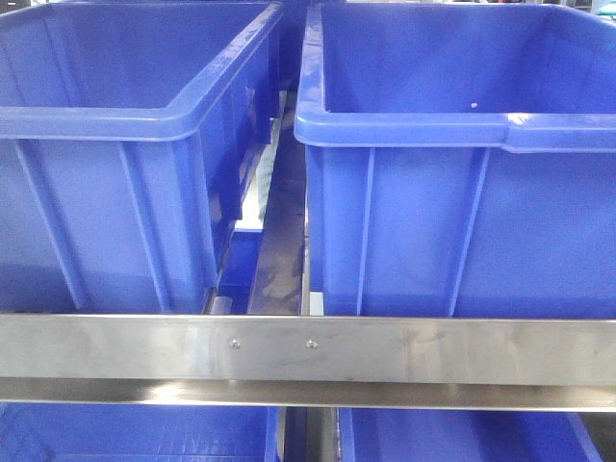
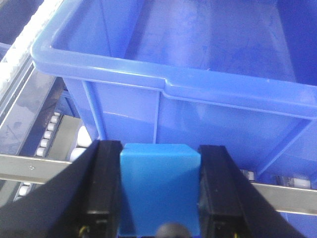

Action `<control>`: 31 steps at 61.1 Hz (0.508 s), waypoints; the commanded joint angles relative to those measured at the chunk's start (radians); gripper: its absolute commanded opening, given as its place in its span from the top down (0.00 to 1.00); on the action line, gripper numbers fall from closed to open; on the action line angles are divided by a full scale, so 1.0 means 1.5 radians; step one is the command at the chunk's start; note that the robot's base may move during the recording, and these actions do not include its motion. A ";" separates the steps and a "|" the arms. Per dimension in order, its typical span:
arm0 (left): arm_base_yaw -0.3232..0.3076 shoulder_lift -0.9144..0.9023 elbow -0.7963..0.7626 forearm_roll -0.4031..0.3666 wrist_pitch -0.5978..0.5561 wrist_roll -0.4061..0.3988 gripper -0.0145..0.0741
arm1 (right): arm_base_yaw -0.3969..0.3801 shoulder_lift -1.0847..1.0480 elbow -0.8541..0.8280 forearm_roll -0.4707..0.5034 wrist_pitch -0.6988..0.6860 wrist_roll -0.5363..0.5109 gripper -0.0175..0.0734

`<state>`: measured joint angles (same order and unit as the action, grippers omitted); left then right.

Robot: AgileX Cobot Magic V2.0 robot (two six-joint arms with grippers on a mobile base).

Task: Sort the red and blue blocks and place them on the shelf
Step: 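Hold the blue and red cubes above the blue bins on the shelf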

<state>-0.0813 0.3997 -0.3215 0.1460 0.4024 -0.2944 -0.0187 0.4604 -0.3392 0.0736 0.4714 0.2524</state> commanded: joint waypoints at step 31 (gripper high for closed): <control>0.001 0.004 -0.019 0.002 -0.050 -0.005 0.70 | -0.004 0.001 -0.017 -0.003 -0.052 -0.004 0.73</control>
<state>-0.0813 0.3997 -0.3215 0.1460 0.4024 -0.2944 -0.0187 0.4604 -0.3392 0.0736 0.4714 0.2524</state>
